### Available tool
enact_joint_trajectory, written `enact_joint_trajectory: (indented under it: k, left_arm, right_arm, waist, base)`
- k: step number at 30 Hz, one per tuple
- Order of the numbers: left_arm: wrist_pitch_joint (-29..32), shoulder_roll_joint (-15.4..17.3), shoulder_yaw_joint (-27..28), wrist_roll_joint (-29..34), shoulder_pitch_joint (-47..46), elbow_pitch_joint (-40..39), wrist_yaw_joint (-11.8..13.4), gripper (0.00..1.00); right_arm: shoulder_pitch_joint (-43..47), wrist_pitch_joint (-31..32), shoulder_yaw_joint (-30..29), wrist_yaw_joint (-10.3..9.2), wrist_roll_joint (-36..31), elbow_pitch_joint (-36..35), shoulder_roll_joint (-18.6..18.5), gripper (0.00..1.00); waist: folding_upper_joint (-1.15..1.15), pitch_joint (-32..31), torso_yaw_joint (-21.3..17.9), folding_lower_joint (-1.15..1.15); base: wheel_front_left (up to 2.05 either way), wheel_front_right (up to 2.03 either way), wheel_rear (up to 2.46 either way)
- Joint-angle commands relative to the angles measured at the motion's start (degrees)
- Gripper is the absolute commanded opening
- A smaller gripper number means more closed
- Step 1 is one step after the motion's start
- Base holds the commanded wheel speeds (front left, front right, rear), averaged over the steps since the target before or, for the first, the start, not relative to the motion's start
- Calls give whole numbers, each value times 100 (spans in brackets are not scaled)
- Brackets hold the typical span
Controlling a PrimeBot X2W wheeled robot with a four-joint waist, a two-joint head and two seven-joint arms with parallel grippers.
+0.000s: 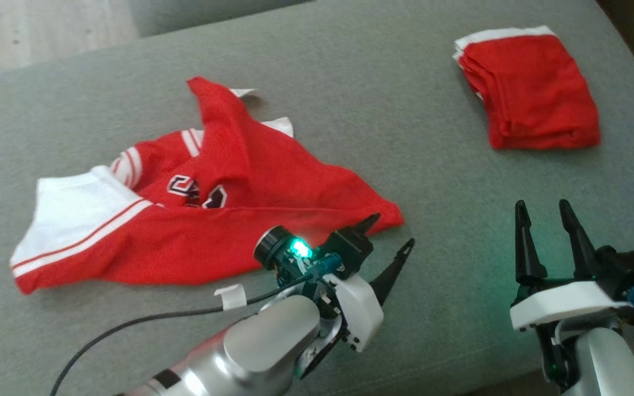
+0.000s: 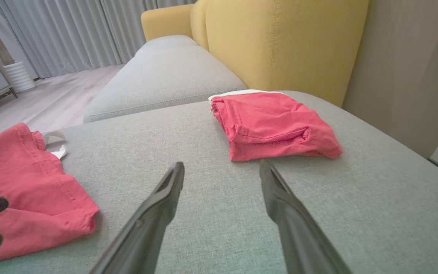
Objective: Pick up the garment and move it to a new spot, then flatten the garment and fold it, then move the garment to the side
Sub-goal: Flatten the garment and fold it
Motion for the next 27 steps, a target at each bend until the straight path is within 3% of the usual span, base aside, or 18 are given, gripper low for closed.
enact_joint_trajectory:
  k: [1, 7, 19, 27]
  left_arm:
    - [-110, -22, 66, -93, -241, -218, 74, 100]
    - [-325, 17, 333, -418, -302, 190, 344, 100]
    - [-650, 1380, 1644, -1138, -563, 1239, 752, 100]
    - [-654, 1899, 2215, -1551, -677, 1554, 912, 100]
  right_arm:
    - [-70, -70, 104, 37, -18, -144, -37, 100]
    - [64, -5, 41, 37, -60, -223, -37, 100]
    - [142, 110, -24, 37, -87, -481, -37, 100]
    - [-6, 185, -37, 37, -172, -610, -37, 100]
  waist:
    - [0, -210, 232, 0]
    - [0, -483, 607, 0]
    - [0, -200, 808, 0]
    - [0, 201, 758, 0]
  base:
    - [0, 0, 0]
    - [0, 0, 0]
    - [0, 0, 0]
    - [0, 0, 0]
